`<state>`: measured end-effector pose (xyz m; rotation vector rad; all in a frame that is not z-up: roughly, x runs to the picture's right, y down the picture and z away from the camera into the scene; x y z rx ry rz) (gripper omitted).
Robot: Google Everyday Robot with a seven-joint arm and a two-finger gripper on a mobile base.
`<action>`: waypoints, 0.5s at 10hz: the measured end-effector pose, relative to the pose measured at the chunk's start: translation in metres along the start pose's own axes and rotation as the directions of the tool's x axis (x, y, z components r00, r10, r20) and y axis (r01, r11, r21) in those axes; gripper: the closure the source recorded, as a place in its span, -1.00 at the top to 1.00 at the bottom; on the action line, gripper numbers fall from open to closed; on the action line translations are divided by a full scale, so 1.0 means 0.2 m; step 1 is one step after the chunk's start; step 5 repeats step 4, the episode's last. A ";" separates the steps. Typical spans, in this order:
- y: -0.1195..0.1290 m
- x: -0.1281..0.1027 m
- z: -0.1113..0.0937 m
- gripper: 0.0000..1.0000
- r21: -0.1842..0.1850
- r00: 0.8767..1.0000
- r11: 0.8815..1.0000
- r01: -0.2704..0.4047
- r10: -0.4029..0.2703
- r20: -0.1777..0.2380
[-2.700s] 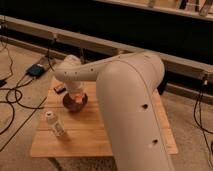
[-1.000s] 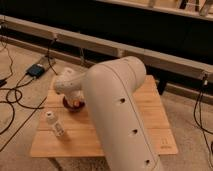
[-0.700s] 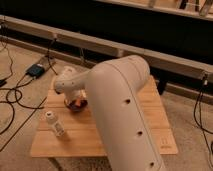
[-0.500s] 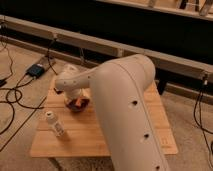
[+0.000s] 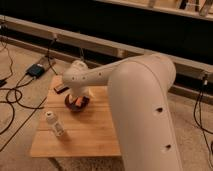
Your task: Place the pepper in the ceramic bowl
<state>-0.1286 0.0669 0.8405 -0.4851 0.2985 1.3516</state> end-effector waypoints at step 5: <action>-0.10 0.14 -0.16 0.57 -0.117 0.991 0.993 -0.017 0.001 -0.137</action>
